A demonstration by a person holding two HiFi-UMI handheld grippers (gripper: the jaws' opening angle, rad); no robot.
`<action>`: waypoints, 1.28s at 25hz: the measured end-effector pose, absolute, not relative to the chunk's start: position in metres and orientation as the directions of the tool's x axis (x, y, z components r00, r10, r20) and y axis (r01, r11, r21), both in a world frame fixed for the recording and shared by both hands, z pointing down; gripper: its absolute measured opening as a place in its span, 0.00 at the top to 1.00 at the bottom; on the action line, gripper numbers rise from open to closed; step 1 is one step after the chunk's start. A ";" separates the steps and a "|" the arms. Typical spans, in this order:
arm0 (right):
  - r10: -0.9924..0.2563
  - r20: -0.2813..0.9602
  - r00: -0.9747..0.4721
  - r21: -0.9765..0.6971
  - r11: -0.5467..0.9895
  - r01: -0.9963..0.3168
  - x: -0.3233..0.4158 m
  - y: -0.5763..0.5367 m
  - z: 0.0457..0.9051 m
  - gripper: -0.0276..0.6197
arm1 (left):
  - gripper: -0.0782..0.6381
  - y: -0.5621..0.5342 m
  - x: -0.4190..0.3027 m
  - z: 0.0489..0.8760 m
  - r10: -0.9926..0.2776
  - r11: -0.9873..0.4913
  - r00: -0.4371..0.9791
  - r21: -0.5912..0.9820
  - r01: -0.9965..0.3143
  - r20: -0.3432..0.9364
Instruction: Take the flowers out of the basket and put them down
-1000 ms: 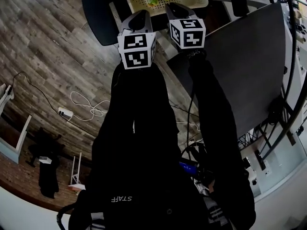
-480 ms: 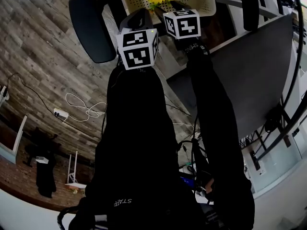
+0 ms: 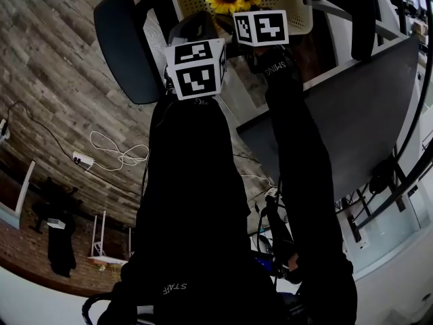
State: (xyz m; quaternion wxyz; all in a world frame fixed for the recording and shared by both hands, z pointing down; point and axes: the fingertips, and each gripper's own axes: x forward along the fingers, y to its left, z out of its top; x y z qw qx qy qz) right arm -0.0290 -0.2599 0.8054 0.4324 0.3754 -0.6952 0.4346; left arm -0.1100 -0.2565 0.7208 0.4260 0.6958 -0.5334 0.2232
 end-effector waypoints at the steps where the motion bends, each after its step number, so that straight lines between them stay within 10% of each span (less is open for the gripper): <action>1: -0.137 0.928 -0.346 -0.283 0.342 -0.896 -0.030 -0.262 0.804 0.33 | 0.89 -0.259 -0.111 0.720 -0.555 -0.067 0.331 0.356 -0.932 0.763; 13: -0.072 0.959 -0.274 -0.232 0.357 -0.905 -0.032 -0.288 0.822 0.26 | 0.89 -0.275 -0.120 0.720 -0.556 -0.058 0.328 0.359 -0.932 0.764; 32: -0.306 0.916 -0.259 -0.152 0.333 -0.931 -0.044 -0.331 0.860 0.21 | 0.89 -0.285 -0.119 0.729 -0.576 -0.083 0.331 0.349 -0.934 0.748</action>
